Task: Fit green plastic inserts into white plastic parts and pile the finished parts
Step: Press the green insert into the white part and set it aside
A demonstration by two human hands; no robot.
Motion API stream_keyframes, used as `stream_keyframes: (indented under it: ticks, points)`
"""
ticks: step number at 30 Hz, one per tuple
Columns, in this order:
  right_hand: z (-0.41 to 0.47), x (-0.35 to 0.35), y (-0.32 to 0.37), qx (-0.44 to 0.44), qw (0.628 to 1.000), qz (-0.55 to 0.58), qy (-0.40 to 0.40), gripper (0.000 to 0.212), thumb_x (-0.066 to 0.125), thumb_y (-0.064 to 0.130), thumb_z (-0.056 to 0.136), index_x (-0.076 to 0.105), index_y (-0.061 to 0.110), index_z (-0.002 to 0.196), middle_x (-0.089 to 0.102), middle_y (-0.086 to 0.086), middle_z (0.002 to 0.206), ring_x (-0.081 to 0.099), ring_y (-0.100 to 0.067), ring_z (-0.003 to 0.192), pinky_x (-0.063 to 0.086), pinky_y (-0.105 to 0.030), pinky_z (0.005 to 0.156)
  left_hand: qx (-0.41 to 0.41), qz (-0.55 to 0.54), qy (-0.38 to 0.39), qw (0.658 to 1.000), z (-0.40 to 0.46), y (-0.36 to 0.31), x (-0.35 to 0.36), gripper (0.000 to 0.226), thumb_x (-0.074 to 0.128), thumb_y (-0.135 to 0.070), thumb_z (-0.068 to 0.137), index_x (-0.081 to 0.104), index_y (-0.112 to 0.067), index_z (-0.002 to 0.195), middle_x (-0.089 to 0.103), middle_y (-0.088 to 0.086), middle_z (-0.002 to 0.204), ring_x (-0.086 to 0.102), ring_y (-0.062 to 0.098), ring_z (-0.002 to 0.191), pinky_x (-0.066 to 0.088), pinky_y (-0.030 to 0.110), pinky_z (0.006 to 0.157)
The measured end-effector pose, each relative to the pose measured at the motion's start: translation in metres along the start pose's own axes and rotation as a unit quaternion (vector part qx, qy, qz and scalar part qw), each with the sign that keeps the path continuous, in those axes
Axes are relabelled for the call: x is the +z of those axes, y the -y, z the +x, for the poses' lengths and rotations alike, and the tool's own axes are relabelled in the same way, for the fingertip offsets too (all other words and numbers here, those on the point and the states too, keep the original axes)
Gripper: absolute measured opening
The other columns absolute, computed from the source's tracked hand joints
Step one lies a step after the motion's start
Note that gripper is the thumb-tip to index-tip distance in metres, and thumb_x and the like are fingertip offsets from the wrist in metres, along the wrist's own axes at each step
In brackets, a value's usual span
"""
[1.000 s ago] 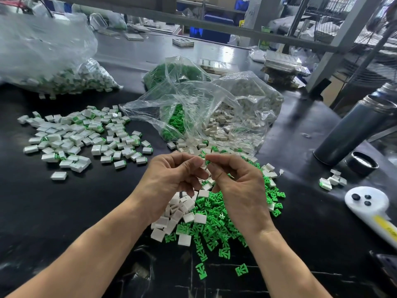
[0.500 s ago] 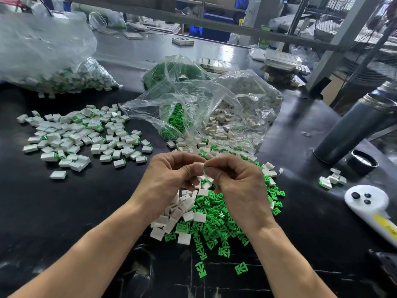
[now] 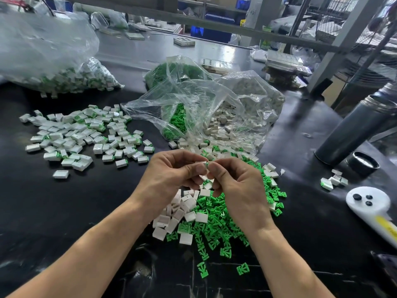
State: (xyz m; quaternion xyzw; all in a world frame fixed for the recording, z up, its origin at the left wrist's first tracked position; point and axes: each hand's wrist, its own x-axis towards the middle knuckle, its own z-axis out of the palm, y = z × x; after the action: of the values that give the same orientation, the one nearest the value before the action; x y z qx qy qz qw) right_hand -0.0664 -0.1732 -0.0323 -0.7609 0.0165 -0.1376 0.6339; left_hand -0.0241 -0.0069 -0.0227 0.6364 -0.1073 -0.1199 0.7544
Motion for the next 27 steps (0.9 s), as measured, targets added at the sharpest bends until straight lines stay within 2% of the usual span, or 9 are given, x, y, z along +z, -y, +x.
stream_keyframes:
  ticks: [4,7,12,15,18,21,24,27]
  points:
    - [-0.002,-0.002,0.003,-0.038,0.993,-0.116,0.004,0.004,0.072,0.021,0.096,0.073,0.023,0.093,0.065,0.007,0.070,0.059,-0.013,0.063,0.055,-0.040,0.059,0.010,0.035,-0.011,0.999,-0.002,-0.003,0.001,0.013,0.078,-0.006,0.080,0.079,-0.003,0.093,0.074,0.017,0.074,0.069,0.020,0.062,0.061,0.029,0.062]
    - [-0.002,-0.003,0.007,-0.067,0.984,-0.167,0.007,0.006,0.074,0.018,0.095,0.073,0.022,0.090,0.063,0.009,0.070,0.055,-0.007,0.061,0.050,-0.033,0.056,0.018,0.064,-0.016,0.998,-0.004,-0.005,0.002,0.011,0.076,0.002,0.083,0.079,-0.004,0.091,0.074,0.017,0.072,0.069,0.020,0.060,0.061,0.030,0.061]
    - [-0.002,-0.004,0.010,-0.102,0.970,-0.218,0.007,0.004,0.075,0.012,0.093,0.074,0.014,0.090,0.064,0.011,0.075,0.057,-0.005,0.068,0.042,-0.014,0.060,0.029,0.098,-0.020,0.995,-0.004,-0.006,0.003,0.014,0.072,0.010,0.086,0.078,-0.001,0.093,0.075,0.019,0.075,0.070,0.022,0.061,0.062,0.033,0.062]
    - [-0.003,-0.002,0.010,-0.130,0.961,-0.245,0.004,0.003,0.075,0.010,0.093,0.075,0.012,0.090,0.066,0.010,0.077,0.059,-0.006,0.070,0.045,-0.018,0.062,0.034,0.126,-0.016,0.991,-0.004,-0.006,0.002,0.015,0.071,0.011,0.087,0.079,-0.002,0.091,0.075,0.014,0.071,0.069,0.019,0.060,0.061,0.031,0.061]
    - [-0.002,-0.003,0.007,-0.100,0.976,-0.193,0.011,0.005,0.075,0.010,0.093,0.076,0.015,0.090,0.066,0.010,0.072,0.057,-0.009,0.065,0.047,-0.027,0.059,0.036,0.117,-0.020,0.992,-0.003,-0.004,0.002,0.019,0.070,0.013,0.087,0.080,-0.003,0.090,0.074,0.014,0.070,0.069,0.020,0.059,0.061,0.031,0.060]
    - [-0.002,-0.004,0.004,-0.045,0.994,-0.096,0.020,0.010,0.075,0.013,0.093,0.077,0.020,0.087,0.064,0.011,0.065,0.053,-0.007,0.059,0.043,-0.026,0.056,0.027,0.087,-0.023,0.996,-0.002,-0.003,0.002,0.015,0.074,0.010,0.084,0.080,-0.003,0.089,0.074,0.017,0.069,0.069,0.020,0.058,0.062,0.030,0.058]
    - [-0.002,-0.003,0.004,-0.010,0.999,-0.035,0.021,0.012,0.075,0.014,0.093,0.077,0.019,0.083,0.066,0.001,0.066,0.055,-0.011,0.057,0.048,-0.030,0.052,0.016,0.050,-0.021,0.998,-0.001,-0.002,0.003,0.012,0.077,0.005,0.083,0.081,-0.004,0.088,0.074,0.018,0.070,0.069,0.020,0.058,0.062,0.029,0.058]
    - [0.000,-0.001,0.003,0.012,1.000,0.017,0.010,0.010,0.075,0.013,0.093,0.078,0.014,0.083,0.066,-0.010,0.066,0.055,-0.014,0.052,0.048,-0.028,0.046,0.015,0.043,-0.011,0.999,-0.001,-0.002,0.003,0.011,0.075,0.002,0.085,0.080,-0.004,0.093,0.075,0.020,0.076,0.070,0.021,0.061,0.061,0.027,0.059]
